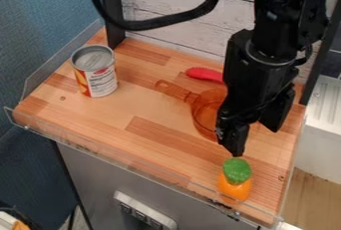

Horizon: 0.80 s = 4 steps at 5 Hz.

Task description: Put the brown pot on the top left of the table

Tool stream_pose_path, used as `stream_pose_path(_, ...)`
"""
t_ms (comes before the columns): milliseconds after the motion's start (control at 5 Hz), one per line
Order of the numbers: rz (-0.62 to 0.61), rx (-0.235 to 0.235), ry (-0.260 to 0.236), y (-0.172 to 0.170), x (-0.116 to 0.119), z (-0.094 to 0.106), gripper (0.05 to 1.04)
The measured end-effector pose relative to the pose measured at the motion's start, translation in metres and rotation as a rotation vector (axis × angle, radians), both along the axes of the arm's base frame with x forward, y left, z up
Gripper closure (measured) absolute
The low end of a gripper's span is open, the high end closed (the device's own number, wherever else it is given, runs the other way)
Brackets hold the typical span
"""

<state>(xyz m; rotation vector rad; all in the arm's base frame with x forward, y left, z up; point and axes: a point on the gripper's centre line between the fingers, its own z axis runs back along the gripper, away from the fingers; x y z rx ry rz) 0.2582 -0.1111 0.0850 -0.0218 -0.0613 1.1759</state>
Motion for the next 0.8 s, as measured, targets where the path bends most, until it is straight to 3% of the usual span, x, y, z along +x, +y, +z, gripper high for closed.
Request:
stream_pose_path(200,-0.001,0.012,0.026,0.000,-0.002,-0.007,0.083)
stream_pose_path(400,0.029,0.009,0.019,0.015,0.007,-0.006,0.083)
stream_pose_path(600,0.067,0.009,-0.018,0.038,0.018,-0.005,0.083)
stream_pose_path(800,0.106,0.048,-0.084,0.058,0.031,-0.003,0.083)
